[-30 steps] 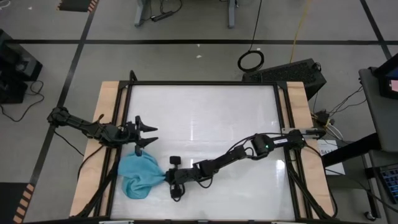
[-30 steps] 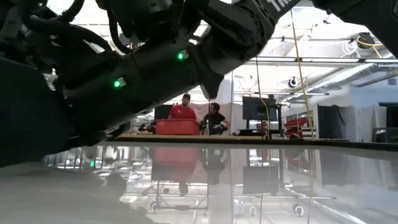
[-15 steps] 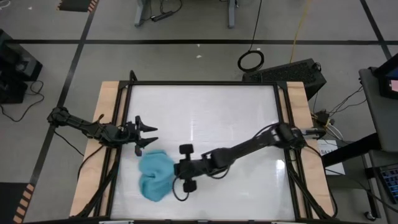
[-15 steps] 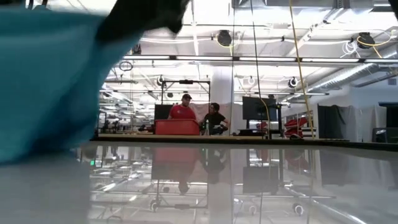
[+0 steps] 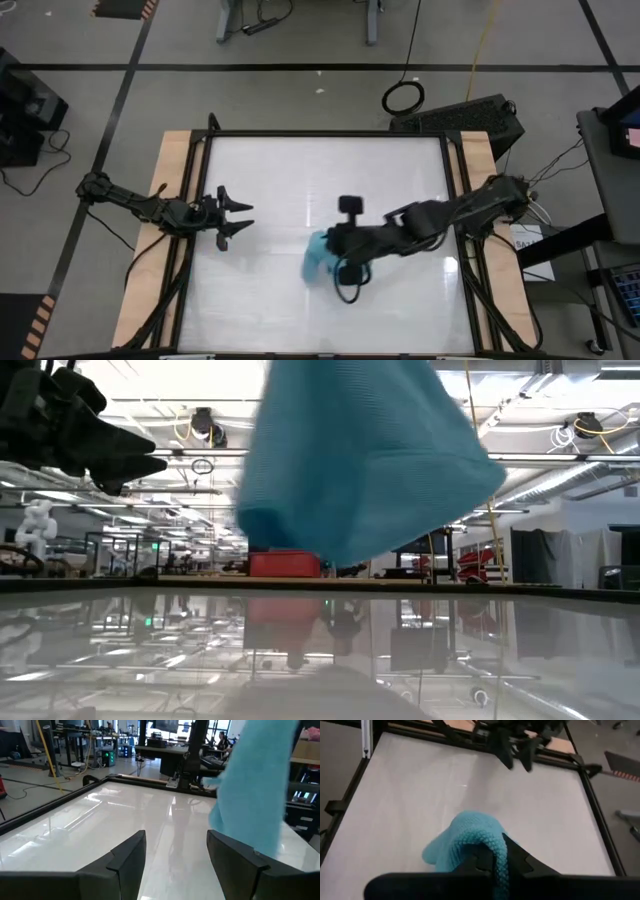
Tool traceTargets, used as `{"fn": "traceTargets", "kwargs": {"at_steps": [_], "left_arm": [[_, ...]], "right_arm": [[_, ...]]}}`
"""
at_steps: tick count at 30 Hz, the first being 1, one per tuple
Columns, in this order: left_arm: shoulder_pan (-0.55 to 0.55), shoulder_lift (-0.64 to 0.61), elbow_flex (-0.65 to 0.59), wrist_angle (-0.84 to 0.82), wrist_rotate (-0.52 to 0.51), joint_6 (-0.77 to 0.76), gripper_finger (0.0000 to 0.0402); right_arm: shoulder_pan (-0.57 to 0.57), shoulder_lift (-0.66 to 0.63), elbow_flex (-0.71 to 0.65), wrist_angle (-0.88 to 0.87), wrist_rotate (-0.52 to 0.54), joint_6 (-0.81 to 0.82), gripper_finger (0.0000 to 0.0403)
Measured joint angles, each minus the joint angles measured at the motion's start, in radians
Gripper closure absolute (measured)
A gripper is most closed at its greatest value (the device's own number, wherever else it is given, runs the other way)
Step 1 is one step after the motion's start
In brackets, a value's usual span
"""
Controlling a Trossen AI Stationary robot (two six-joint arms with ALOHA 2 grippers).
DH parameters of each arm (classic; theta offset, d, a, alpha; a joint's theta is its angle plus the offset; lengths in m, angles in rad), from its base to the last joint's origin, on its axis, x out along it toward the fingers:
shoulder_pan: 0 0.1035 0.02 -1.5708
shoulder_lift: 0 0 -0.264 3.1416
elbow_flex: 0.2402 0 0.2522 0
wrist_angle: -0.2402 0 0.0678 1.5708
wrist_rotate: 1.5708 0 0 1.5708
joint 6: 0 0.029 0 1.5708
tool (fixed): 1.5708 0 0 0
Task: Roll towel
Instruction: Roll the blue microfiber towel
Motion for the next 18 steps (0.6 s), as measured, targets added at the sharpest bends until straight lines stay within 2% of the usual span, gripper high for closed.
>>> {"fn": "traceTargets", "kwargs": {"at_steps": [4, 7, 10, 13, 18], "left_arm": [[0.000, 0.000, 0.000, 0.106, 0.000, -0.010, 0.0187], [0.000, 0.000, 0.000, 0.176, 0.016, -0.091, 0.0187], [0.000, 0.000, 0.000, 0.207, 0.031, -0.157, 0.0187], [0.000, 0.000, 0.000, 0.218, 0.030, -0.156, 0.0187], [0.000, 0.000, 0.000, 0.234, -0.047, -0.199, 0.0187]], "right_arm": [[-0.010, -0.060, 0.000, -0.101, 0.003, 0.051, 0.0403], [-0.019, -0.086, 0.000, -0.180, 0.029, 0.098, 0.0403], [-0.029, -0.096, 0.000, -0.238, 0.024, 0.130, 0.0403], [-0.041, -0.097, 0.000, -0.275, 0.023, 0.167, 0.0403], [-0.067, -0.093, 0.000, -0.301, 0.024, 0.251, 0.0403]]}}
